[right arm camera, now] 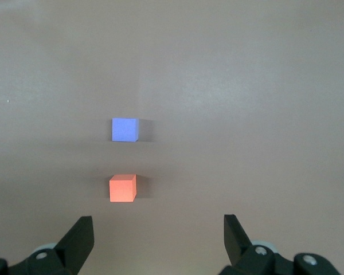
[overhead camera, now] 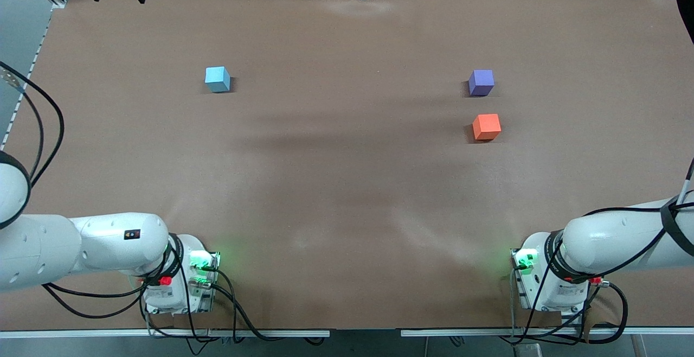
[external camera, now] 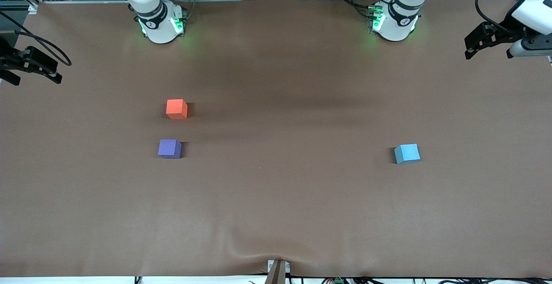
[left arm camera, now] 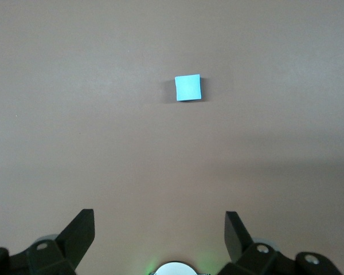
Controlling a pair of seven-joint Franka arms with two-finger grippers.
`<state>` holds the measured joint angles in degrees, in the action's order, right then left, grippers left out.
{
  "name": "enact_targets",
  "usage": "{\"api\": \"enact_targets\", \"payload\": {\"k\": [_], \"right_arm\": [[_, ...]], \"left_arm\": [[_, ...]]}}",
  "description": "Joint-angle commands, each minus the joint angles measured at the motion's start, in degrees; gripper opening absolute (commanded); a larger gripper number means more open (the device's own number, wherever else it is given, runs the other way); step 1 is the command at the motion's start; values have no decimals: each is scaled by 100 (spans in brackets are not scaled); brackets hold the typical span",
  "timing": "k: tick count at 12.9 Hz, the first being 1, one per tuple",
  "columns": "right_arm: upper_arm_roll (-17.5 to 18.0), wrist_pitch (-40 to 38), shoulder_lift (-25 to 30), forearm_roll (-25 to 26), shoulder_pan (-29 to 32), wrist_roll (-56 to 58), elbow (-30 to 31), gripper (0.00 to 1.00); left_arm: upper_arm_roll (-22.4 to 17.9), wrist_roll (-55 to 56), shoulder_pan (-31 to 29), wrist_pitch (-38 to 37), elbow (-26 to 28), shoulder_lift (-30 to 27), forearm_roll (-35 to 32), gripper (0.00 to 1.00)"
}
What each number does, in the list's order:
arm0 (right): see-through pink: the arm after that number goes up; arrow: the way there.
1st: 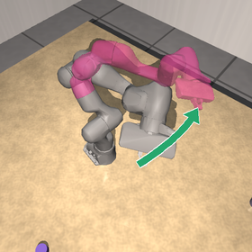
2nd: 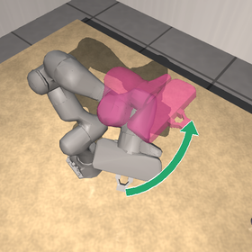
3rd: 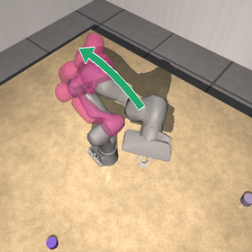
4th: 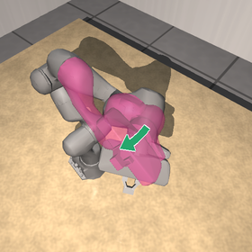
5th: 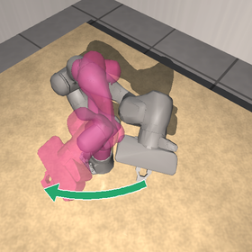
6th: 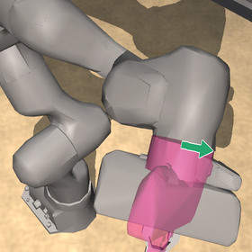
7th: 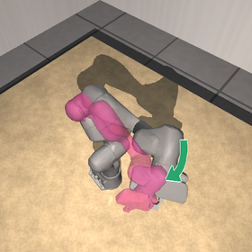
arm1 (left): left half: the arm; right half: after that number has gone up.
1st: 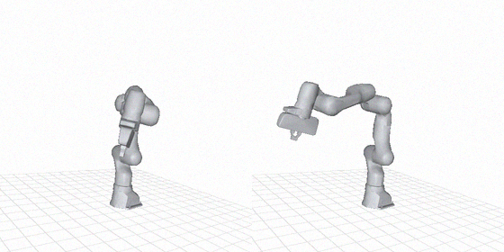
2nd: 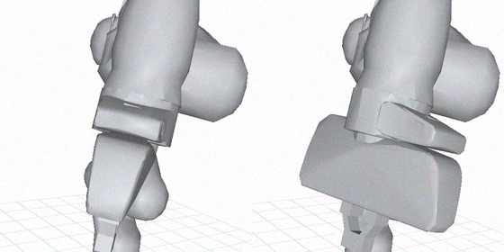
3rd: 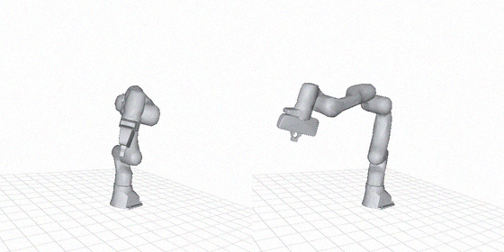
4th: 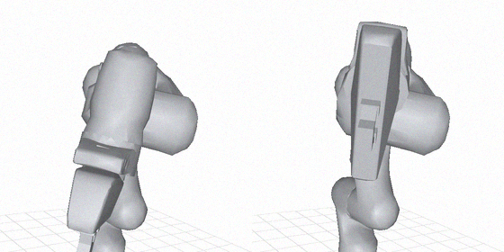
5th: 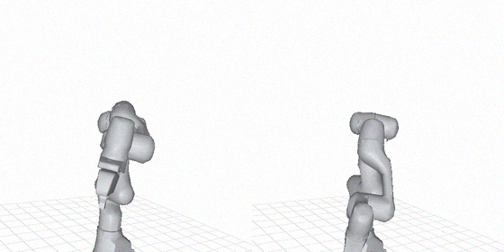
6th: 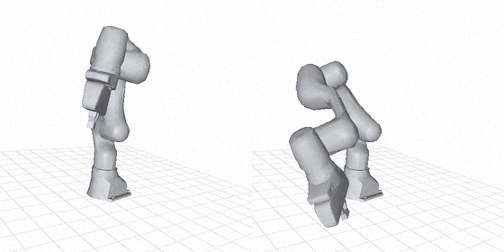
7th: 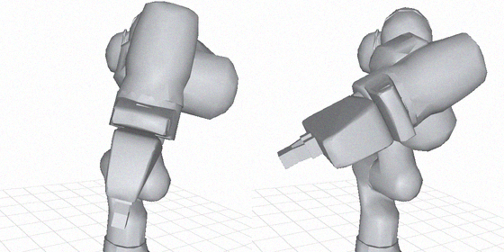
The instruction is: Place blue block between orange and purple blocks
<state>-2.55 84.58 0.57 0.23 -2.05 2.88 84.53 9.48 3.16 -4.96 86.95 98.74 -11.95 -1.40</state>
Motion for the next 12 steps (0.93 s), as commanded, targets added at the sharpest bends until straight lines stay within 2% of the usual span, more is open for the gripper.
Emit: {"api": "enact_targets", "payload": {"k": [1, 12], "right_arm": [[-8, -38, -13, -15, -14, -15, -50, 100], [-17, -20, -13, -15, -23, -6, -50, 100]], "left_arm": [[-25, -149, 47, -55, -301, 236, 52, 100], [-16, -228, -5, -56, -426, 378, 43, 100]]}}
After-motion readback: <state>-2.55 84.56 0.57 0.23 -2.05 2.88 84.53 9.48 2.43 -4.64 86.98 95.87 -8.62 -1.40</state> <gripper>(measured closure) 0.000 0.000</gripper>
